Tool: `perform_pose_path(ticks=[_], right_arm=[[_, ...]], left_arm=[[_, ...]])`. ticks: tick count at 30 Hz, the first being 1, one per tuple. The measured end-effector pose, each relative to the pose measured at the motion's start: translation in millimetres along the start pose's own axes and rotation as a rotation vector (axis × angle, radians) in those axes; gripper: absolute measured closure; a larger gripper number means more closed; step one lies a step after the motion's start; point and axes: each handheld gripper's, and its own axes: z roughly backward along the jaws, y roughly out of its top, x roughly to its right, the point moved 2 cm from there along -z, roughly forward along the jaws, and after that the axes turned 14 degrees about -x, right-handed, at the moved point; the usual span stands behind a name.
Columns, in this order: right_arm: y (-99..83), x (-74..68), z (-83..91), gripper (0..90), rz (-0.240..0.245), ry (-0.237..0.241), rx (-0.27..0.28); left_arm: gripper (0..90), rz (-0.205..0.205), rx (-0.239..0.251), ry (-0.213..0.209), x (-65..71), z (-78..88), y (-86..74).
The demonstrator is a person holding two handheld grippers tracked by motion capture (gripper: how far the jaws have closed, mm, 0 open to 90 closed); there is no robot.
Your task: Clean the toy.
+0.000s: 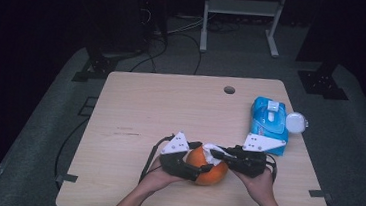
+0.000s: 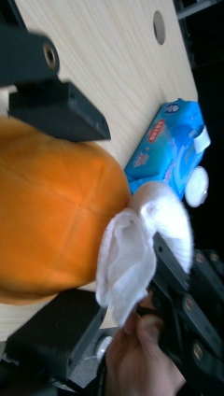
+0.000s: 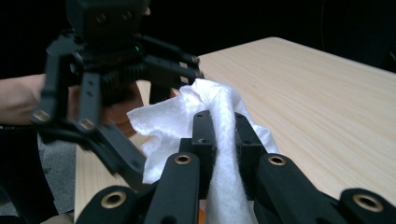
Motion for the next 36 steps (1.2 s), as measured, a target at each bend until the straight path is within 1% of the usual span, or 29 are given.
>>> perform_pose_path(ticks=[1,2,3,4,5,6,7,8,9,10,11,13,14,16,17,18,19,21,22,23,26,29,30,31,32,33,34,35,36], right_arm=[[-1.7,3.4,0.6,81.7,-0.012,-0.002,0.003],[-3.1,6.6,2.0,81.7,-0.024,-0.006,0.008],[-4.4,9.3,3.4,81.7,-0.036,-0.01,0.011],[-5.6,11.6,4.4,81.7,-0.044,-0.013,0.015],[-5.6,11.6,4.4,81.7,-0.044,-0.013,0.015],[-7.7,15.0,5.2,81.7,-0.052,-0.02,0.016],[-7.7,15.0,5.2,81.7,-0.052,-0.02,0.016],[-8.7,17.5,6.0,81.7,-0.059,-0.021,0.014],[-8.7,17.5,6.0,81.7,-0.059,-0.021,0.014],[-9.9,19.1,7.0,81.7,-0.061,-0.024,0.013],[-9.9,19.1,7.0,81.7,-0.061,-0.024,0.013],[-11.0,19.4,7.5,81.7,-0.064,-0.02,0.015],[-10.7,18.8,7.4,81.7,-0.057,-0.025,0.011],[-10.5,18.4,6.7,81.7,-0.055,-0.021,0.011],[-10.5,18.4,6.7,81.7,-0.055,-0.021,0.011],[-10.4,18.0,5.8,81.6,-0.056,-0.016,0.011],[-10.4,18.0,5.8,81.6,-0.056,-0.016,0.011],[-10.2,18.4,6.0,81.6,-0.06,-0.018,0.009],[-10.1,18.7,6.8,81.7,-0.062,-0.018,0.01],[-9.5,18.9,7.7,81.7,-0.063,-0.016,0.016],[-6.5,17.3,11.9,81.8,-0.058,-0.018,0.029],[-4.3,14.7,13.4,81.8,-0.053,-0.016,0.046],[-3.5,13.4,13.5,81.9,-0.051,-0.011,0.051],[-0.1,7.7,13.1,81.8,-0.032,0.01,0.06],[1.2,5.4,12.6,81.7,-0.02,0.013,0.057],[2.6,2.0,11.4,81.7,-0.006,0.018,0.049],[3.6,-1.4,9.5,81.7,0.009,0.015,0.039],[3.9,-3.9,7.2,81.7,0.026,0.004,0.023],[3.7,-5.1,4.9,81.7,0.039,-0.009,0.009]], left_arm=[[10.2,0.011,0.0,-0.011,-3.4,0.1,-1.3],[9.4,0.021,-0.001,-0.025,-6.1,-0.2,-3.1],[9.3,0.021,-0.001,-0.025,-6.1,-0.2,-3.1],[9.0,0.021,-0.011,-0.032,-9.0,-3.0,-6.7],[8.9,0.021,-0.011,-0.032,-9.0,-3.0,-6.7],[9.1,0.006,-0.035,-0.057,-8.0,-7.3,-9.4],[10.9,0.006,-0.035,-0.057,-8.0,-7.3,-9.4],[12.1,-0.051,-0.049,-0.058,-3.5,-8.5,-10.7],[12.2,-0.051,-0.049,-0.058,-3.5,-8.5,-10.7],[12.2,-0.062,-0.051,-0.072,-3.6,-7.5,-10.6],[12.2,-0.062,-0.051,-0.072,-3.6,-7.5,-10.6],[12.1,-0.047,-0.037,-0.076,-6.9,-7.6,-11.7],[8.8,-0.023,-0.048,-0.067,-11.2,-11.1,-13.8],[5.1,0.006,-0.047,-0.084,-13.9,-16.3,-16.8],[4.4,0.006,-0.047,-0.084,-13.9,-16.3,-16.8],[4.5,0.016,-0.047,-0.1,-13.4,-20.5,-18.6],[6.4,0.016,-0.047,-0.1,-13.4,-20.5,-18.6],[15.6,0.009,-0.049,-0.094,-11.7,-19.8,-18.3],[20.7,0.013,-0.056,-0.07,-10.1,-15.3,-15.6],[24.2,0.013,-0.056,-0.07,-10.1,-15.3,-15.6],[29.0,0.022,-0.064,-0.029,-6.2,-6.4,-7.7],[30.2,0.03,-0.069,-0.021,-6.2,-2.0,-4.3],[30.5,0.035,-0.072,-0.013,-5.9,-0.6,-3.4],[30.5,0.051,-0.082,0.009,-5.8,0.2,-3.0],[30.5,0.058,-0.088,0.019,-6.5,0.0,-3.5],[30.5,0.058,-0.088,0.019,-6.5,0.0,-3.5],[30.4,0.069,-0.097,0.023,-7.5,-1.5,-5.0],[29.8,0.069,-0.097,0.023,-7.5,-1.5,-5.0],[28.5,0.067,-0.1,0.009,-6.4,-3.8,-7.1]])
